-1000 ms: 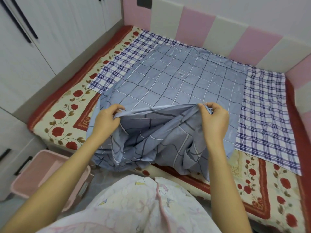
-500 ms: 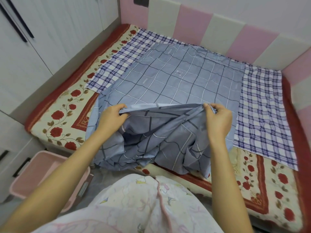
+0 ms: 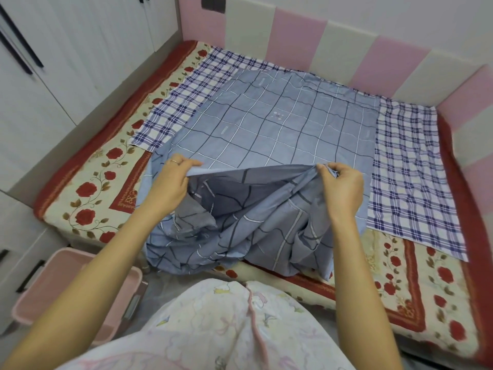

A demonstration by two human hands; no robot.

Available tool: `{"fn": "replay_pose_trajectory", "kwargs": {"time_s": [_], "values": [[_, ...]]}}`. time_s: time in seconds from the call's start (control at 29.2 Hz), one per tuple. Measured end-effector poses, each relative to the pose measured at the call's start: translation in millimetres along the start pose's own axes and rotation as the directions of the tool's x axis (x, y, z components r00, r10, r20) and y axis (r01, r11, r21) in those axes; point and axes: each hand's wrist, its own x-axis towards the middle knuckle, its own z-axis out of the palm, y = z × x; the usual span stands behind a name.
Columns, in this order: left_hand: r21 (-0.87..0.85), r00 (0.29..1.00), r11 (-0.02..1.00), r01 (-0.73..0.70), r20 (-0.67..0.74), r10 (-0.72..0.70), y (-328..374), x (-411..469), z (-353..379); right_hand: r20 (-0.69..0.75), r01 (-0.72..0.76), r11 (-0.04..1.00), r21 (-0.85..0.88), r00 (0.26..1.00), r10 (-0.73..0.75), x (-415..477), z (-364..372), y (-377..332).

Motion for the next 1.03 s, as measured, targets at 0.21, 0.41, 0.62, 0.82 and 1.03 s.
{"fn": "replay_pose_trajectory", "kwargs": {"time_s": [0.21,0.41,0.62,0.82,1.03], "values": [[-0.216,0.993,0.975,0.043,-0.101,-0.066,21.0,-9.6,21.4,0.219,0.045,0.992,0.121,0.973,-0.071,0.1,0.6,-12.0],[-0.14,0.964,0.99,-0.031,0.256,0.067,36.9,-14.1,50.1,0.379,-0.04,0.93,0.365,0.919,-0.109,-6.0,-2.7,-23.1],[-0.187,0.986,0.977,0.104,0.145,-0.078,80.4,-23.2,80.4,0.417,-0.067,0.89,0.451,0.897,-0.144,-19.4,-7.5,-29.0],[-0.217,0.979,0.959,0.184,-0.041,-0.198,105.7,-18.6,91.1,0.453,-0.111,0.855,0.506,0.878,-0.154,-37.7,-12.1,-34.9],[-0.114,0.986,0.99,0.079,-0.139,-0.095,91.4,-16.6,79.7,0.419,-0.215,0.805,0.553,0.907,-0.046,-39.6,-14.7,-25.3]]}}
